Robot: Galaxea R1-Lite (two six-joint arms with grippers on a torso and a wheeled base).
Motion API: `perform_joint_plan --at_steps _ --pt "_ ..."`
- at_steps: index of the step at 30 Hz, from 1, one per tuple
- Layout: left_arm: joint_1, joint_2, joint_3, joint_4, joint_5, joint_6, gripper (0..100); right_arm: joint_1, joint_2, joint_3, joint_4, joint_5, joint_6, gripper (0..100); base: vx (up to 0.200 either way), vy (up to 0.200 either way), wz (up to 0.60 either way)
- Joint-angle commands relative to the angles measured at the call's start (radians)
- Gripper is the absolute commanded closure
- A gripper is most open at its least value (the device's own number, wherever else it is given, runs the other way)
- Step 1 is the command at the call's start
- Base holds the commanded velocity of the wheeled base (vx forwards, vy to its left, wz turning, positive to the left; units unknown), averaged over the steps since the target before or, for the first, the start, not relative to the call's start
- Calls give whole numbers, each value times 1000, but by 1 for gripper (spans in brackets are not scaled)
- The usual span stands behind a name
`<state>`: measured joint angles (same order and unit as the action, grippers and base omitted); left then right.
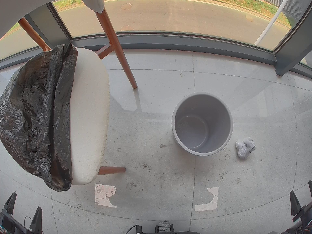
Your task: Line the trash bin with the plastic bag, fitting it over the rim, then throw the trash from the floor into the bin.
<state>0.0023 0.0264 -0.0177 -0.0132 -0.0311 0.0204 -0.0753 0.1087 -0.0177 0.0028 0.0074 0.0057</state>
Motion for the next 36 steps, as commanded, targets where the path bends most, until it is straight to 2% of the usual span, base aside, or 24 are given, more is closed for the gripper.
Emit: perform_joint_plan --at_steps 1,12,14,15,16,24,31,34,36 --pt "1 0 18 -1 3 1 0 0 0 18 0 0 0 0 0 0 0" --pt "1 0 18 -4 14 1 0 0 0 18 0 0 0 0 0 0 0" --pt "1 0 18 -90 17 3 0 0 0 18 0 0 0 0 0 0 0" --pt "1 1 18 -248 17 3 0 0 0 18 0 0 0 0 0 0 0" --pt "-1 1 18 -347 17 12 0 0 0 18 0 0 0 0 0 0 0" --pt "1 0 18 -383 23 35 0 0 0 18 0 0 0 0 0 0 0" --pt "1 1 8 -438 10 0 0 0 0 18 0 0 0 0 0 0 0" --pt "1 1 -30 -406 -30 -5 0 0 0 18 0 0 0 0 0 0 0" --pt "1 1 -59 -324 -56 -5 0 0 0 18 0 0 0 0 0 0 0"
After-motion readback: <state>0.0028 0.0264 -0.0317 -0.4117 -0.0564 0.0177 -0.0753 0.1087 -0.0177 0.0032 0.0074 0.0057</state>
